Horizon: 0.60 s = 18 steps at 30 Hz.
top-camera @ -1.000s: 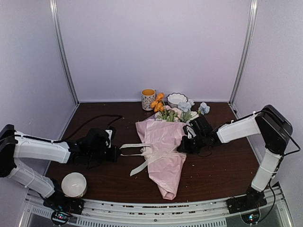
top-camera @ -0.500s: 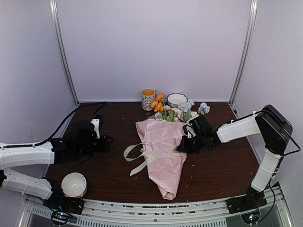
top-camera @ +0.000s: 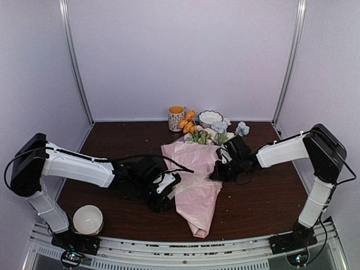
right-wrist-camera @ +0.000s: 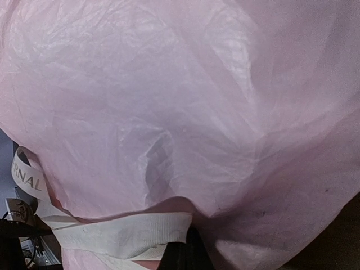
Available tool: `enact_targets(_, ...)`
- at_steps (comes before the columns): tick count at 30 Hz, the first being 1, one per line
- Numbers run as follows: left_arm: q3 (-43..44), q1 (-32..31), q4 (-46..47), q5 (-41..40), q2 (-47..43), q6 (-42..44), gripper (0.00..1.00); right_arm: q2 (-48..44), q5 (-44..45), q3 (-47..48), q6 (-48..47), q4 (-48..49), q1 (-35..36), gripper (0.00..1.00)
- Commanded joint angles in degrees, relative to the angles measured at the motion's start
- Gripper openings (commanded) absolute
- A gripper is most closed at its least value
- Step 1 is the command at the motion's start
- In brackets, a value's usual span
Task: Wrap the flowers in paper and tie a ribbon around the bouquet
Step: Cross the ribbon over the folded bouquet.
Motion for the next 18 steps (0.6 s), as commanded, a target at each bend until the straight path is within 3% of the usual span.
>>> enact_targets(1,4.29,-0.15,-3.52,-10.26,5.93,4.25,0.54,1.00,0.64,1.19,-0.50,-0.90,0.28,0.00)
enact_targets(8,9.57,-0.10,-5.38,-17.91,12.29,4.23,0.49,1.03,0.66,0.84,-0.38,-0.75,0.42,0.00)
enact_targets(11,8.94,-0.10,-5.44,-19.68,12.47,4.38,0.33,0.94,0.73,0.75,-0.44,-0.74,0.43,0.00)
enact_targets(14,8.02,-0.10,-5.32,-18.99,11.33,4.40,0.00,0.84,1.00,0.65,-0.48,-0.82,0.48,0.00)
enact_targets(18,5.08,-0.10,-2.75,-15.83,5.18,3.84,0.00,0.68,1.25,0.40,-0.57,-0.96,0.49,0.00)
